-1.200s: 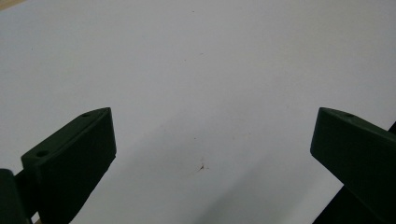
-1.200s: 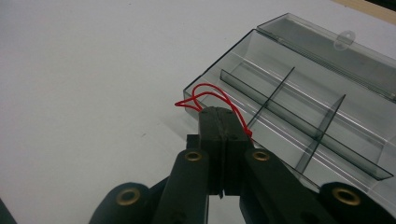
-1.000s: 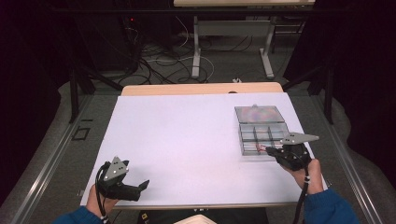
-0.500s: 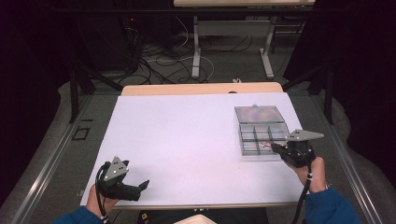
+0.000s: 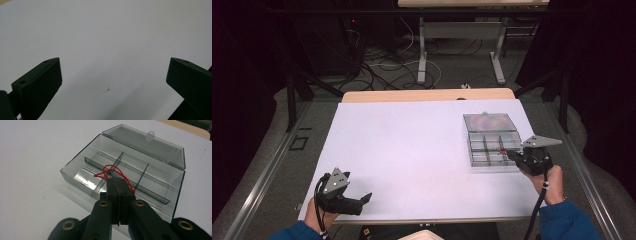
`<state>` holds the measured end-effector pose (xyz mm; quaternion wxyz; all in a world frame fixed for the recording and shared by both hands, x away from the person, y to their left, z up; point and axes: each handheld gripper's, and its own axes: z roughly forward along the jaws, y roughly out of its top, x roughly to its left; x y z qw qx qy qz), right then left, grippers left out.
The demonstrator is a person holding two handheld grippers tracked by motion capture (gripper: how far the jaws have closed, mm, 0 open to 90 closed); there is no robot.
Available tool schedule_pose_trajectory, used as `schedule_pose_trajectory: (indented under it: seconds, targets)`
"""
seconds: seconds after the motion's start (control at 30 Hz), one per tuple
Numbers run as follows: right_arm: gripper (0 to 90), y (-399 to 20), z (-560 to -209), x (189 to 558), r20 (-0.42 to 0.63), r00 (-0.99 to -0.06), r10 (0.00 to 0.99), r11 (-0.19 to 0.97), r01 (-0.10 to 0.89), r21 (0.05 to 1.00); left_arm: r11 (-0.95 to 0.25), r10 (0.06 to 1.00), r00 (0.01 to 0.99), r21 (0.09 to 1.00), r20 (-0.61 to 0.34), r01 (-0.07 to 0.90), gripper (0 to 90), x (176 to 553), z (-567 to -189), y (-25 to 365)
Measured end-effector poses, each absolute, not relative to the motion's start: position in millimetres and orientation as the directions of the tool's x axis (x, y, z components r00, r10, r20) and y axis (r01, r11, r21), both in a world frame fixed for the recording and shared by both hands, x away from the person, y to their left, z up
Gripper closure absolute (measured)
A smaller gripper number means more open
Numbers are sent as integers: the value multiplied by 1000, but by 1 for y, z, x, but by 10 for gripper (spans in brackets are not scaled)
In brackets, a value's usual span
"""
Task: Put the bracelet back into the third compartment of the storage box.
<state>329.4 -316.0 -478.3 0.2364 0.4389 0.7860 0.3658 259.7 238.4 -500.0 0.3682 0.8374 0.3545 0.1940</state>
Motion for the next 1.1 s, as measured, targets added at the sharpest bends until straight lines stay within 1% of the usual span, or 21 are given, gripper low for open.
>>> schedule_pose_trajectory:
  seconds: [0.9, 1.1]
  targets:
    - [900, -326, -477, 349, -73, -456, 887, 333, 522, 785, -474, 736, 675, 757, 59, 450, 2, 260, -500, 238]
    - [900, -331, -479, 356, -68, -444, 894, 326, 538, 777, -474, 736, 674, 757, 60, 450, 3, 260, -501, 238]
